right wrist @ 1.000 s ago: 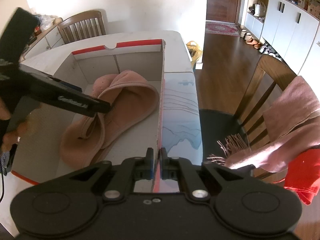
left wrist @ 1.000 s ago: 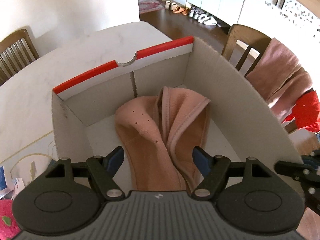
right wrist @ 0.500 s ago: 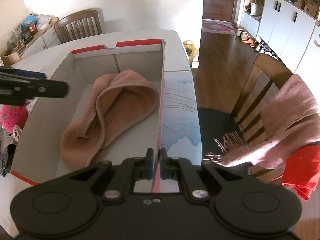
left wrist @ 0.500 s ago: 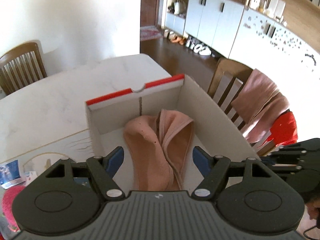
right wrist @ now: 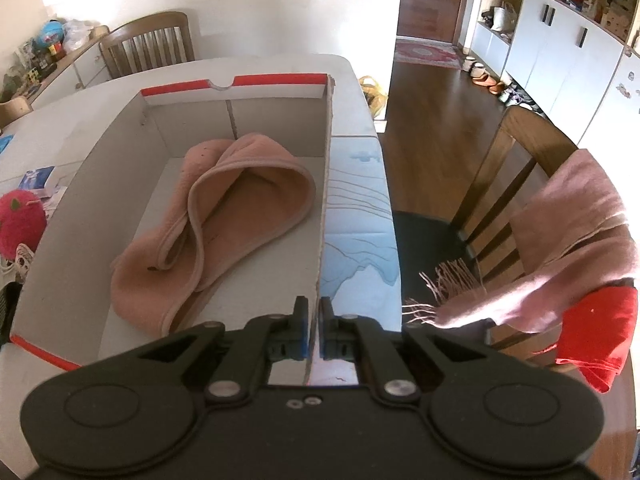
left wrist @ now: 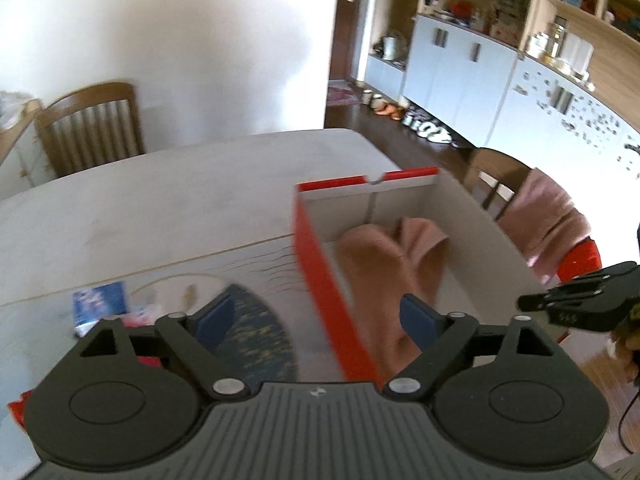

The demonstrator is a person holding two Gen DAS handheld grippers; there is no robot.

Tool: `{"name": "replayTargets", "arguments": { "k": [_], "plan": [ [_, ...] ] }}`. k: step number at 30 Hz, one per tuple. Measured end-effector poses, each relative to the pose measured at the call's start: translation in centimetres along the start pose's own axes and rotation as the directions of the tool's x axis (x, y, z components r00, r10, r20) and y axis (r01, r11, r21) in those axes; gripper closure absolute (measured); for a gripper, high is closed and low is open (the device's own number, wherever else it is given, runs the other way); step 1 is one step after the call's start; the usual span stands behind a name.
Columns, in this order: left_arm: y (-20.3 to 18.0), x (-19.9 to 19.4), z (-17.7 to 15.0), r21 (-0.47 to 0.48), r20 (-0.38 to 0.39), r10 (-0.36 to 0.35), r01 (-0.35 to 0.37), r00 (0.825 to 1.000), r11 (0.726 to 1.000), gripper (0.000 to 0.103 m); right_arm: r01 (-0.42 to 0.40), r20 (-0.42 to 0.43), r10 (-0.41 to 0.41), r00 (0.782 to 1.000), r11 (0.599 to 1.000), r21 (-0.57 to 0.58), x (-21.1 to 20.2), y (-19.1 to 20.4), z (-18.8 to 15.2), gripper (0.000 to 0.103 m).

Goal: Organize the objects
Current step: 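Return the left tool to the table and grasp the pink strawberry plush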

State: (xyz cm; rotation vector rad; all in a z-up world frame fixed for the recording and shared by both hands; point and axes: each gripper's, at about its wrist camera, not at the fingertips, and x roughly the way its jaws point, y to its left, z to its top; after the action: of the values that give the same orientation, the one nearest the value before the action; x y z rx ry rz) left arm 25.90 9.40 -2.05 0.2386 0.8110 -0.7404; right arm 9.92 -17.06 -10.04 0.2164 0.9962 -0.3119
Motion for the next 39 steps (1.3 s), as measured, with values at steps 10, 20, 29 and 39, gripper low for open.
{"name": "replayTargets", "arguments": {
  "k": [10,20,29,39],
  "plan": [
    [7.5,-1.1,-3.1,-0.077,-0.015,0.128,-0.129,0.992,0.989,0.0,0.011,-0.044,-0.009,0.999,0.999,0.033,0.3,0.1,0.9,0.1],
    [12.7,3.2,-4.7,-0.05,-0.078,0.18,-0.184,0.981,0.982,0.0,0.033,-0.06,-0.03,0.998,0.998,0.046,0.6,0.2,1.5,0.101],
    [12.4,7.5,-5.2,0.04,-0.153,0.193,-0.189,0.969,0.981,0.0,0.05,-0.063,-0.047,0.997,0.997,0.055,0.6,0.4,1.7,0.1],
    [13.1,9.6,-5.9,0.05,-0.184,0.241,-0.236,0.953,0.971,0.0,0.053,-0.062,-0.049,0.997,0.997,0.063,0.6,0.3,1.8,0.1]
  ]
}}
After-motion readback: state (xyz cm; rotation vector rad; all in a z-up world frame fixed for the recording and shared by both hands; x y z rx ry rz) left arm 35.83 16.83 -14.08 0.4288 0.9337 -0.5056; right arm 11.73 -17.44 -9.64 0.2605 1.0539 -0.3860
